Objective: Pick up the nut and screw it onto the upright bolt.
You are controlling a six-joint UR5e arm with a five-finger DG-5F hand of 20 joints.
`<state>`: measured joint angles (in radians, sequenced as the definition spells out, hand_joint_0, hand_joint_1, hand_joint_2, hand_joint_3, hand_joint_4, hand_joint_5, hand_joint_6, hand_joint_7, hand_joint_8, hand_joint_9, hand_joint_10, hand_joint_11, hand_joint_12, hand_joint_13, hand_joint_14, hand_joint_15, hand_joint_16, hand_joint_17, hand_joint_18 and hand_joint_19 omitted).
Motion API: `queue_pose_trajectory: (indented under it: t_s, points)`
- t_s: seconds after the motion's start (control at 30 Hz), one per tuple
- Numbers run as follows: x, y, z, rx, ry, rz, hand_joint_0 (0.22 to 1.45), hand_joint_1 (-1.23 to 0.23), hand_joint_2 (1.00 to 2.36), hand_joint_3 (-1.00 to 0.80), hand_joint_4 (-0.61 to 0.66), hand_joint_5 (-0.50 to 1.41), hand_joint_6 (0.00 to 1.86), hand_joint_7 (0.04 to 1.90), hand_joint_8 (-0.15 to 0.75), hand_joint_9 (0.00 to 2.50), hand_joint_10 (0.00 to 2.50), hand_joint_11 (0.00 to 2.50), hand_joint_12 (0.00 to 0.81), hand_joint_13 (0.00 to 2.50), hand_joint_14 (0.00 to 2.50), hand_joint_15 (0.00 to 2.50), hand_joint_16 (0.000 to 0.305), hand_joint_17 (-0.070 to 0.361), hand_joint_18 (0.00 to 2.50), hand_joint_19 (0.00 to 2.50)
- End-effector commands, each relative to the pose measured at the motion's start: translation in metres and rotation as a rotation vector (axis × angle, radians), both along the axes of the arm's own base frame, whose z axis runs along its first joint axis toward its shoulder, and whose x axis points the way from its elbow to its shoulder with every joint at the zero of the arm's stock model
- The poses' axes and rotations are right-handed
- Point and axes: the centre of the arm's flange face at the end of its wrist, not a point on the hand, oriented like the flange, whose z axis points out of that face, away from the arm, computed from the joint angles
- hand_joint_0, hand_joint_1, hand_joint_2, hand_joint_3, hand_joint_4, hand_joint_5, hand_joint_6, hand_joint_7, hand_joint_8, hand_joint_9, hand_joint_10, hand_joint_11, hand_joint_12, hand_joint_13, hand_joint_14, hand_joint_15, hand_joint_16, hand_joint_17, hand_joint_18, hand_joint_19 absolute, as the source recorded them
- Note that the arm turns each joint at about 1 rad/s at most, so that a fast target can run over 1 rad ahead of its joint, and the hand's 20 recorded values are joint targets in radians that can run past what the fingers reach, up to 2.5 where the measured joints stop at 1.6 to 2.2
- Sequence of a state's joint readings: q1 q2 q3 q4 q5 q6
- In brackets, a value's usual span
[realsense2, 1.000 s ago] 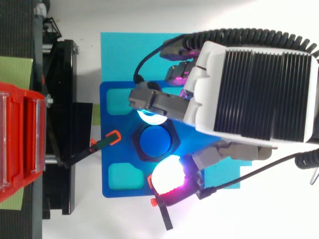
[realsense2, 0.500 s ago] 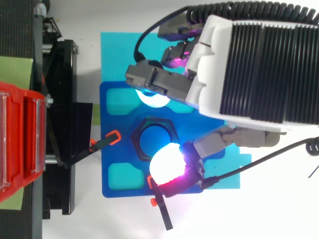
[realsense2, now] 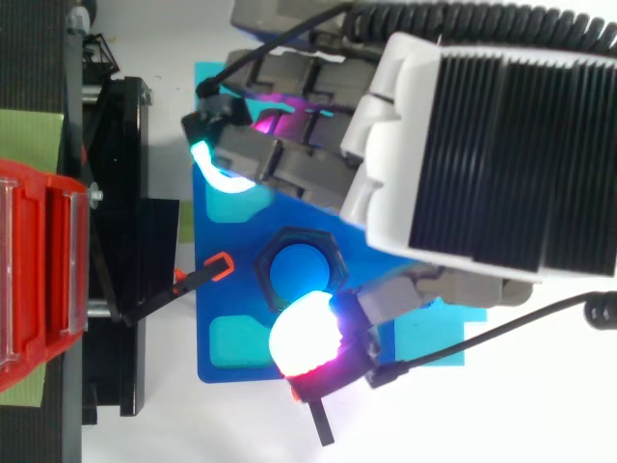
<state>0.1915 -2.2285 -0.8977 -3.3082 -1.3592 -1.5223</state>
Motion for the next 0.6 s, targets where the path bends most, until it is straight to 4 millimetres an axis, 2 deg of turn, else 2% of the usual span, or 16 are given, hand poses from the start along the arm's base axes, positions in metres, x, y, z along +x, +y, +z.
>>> queue_pose_trajectory:
  t_s: [0.0,0.07,0.1,0.23,0.57]
  points:
    - [0.004,0.009,-0.006,0.01,-0.009,0.002,0.46,-0.28,1.0,-0.5,0.22,-0.11,0.5,0.71,0.211,0.68,0.0,0.0,0.268,0.42,0.0,0.0,0.028,0.062,0.0,0.0]
    - [0.004,0.013,-0.006,0.014,-0.013,0.005,0.45,-0.27,1.0,-0.5,0.23,-0.11,0.5,0.72,0.211,0.65,0.0,0.0,0.273,0.4,0.0,0.0,0.028,0.063,0.0,0.0]
    - [0.002,0.02,-0.018,0.023,0.001,0.007,0.45,-0.27,1.0,-0.5,0.23,-0.11,0.5,0.72,0.211,0.64,0.0,0.0,0.276,0.39,0.0,0.0,0.028,0.064,0.0,0.0]
    - [0.0,0.03,-0.037,0.065,0.015,0.009,0.45,-0.26,1.0,-0.5,0.24,-0.1,0.5,0.74,0.212,0.63,0.0,0.0,0.284,0.37,0.0,0.0,0.029,0.066,0.0,0.0]
    - [0.0,0.034,-0.04,0.081,0.011,0.008,0.45,-0.25,1.0,-0.5,0.3,-0.08,0.5,0.89,0.225,0.63,0.0,0.0,0.291,0.37,0.0,0.0,0.03,0.067,0.0,0.0]
